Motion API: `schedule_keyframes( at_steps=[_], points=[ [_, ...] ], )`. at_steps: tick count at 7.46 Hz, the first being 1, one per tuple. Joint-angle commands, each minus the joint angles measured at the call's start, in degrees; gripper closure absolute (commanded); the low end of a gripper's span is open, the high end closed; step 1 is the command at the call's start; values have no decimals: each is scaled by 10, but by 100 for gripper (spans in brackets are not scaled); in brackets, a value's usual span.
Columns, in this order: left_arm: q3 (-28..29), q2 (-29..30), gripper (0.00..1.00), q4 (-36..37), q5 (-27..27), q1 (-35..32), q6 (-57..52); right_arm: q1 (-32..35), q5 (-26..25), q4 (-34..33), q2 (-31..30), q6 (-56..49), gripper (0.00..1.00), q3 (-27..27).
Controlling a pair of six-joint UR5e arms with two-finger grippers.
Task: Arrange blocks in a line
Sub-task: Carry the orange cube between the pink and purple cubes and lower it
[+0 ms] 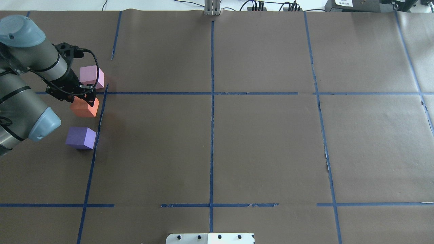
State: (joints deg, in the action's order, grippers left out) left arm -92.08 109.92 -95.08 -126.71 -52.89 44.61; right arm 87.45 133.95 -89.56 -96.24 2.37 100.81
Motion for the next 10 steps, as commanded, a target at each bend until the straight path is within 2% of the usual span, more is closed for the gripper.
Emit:
schedule_keyframes(
  at_steps=[1,4,5,6,8,9,10],
  points=[
    [29,-1,100,-27,-2,0,5,0,0,0,0,0,0,0],
    [30,-1,100,-29,-8,-1,8,0,0,0,0,0,0,0],
    [35,-1,100,-31,-26,0,7,0,0,0,0,0,0,0],
    [38,0,95,-32,-27,1,7,0,1,0,0,0,0,0],
    [40,0,30,-37,-27,1,5,0,0,0,0,0,0,0],
    [44,0,6,-42,-27,1,5,0,0,0,0,0,0,0],
    [45,0,0,-45,-27,1,6,0,0,0,0,0,0,0]
  ],
)
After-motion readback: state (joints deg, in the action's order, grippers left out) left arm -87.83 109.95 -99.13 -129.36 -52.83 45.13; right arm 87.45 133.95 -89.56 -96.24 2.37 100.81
